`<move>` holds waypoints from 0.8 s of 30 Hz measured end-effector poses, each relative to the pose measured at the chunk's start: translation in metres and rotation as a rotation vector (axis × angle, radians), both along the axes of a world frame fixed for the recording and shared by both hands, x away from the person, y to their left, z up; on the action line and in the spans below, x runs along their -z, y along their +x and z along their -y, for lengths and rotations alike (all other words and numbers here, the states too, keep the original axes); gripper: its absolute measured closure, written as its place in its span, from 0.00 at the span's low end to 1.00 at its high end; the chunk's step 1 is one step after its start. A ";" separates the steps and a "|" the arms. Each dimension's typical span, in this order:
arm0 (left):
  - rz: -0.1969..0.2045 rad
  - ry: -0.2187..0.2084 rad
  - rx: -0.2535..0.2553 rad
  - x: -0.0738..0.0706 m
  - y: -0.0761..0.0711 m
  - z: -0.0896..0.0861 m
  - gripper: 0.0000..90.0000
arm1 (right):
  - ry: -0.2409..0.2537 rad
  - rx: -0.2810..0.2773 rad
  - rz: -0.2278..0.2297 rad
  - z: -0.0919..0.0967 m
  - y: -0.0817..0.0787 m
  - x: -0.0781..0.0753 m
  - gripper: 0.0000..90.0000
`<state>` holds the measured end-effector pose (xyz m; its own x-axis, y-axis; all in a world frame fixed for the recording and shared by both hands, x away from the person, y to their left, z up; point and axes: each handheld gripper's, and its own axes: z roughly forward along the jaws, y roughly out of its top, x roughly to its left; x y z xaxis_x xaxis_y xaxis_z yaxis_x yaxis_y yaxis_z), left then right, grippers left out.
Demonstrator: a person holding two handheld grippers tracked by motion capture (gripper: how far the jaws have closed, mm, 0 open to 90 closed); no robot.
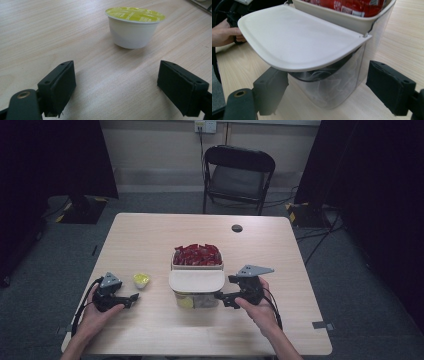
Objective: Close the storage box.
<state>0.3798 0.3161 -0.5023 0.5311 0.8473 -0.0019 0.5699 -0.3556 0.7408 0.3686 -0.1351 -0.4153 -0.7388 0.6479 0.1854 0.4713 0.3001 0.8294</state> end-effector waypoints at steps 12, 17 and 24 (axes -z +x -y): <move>0.000 -0.001 0.000 0.000 0.000 0.000 0.16 | -0.024 0.038 -0.007 0.015 -0.004 0.013 0.19; 0.000 0.000 0.000 0.000 0.000 0.000 0.16 | -0.057 0.068 -0.016 0.019 0.000 0.024 0.20; 0.000 0.000 0.000 0.000 0.000 0.000 0.16 | -0.023 0.131 0.013 0.031 0.005 0.015 0.19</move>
<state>0.3798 0.3161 -0.5023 0.5309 0.8474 -0.0021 0.5700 -0.3552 0.7409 0.3737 -0.1662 -0.4307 -0.6496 0.7432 0.1604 0.4969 0.2554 0.8294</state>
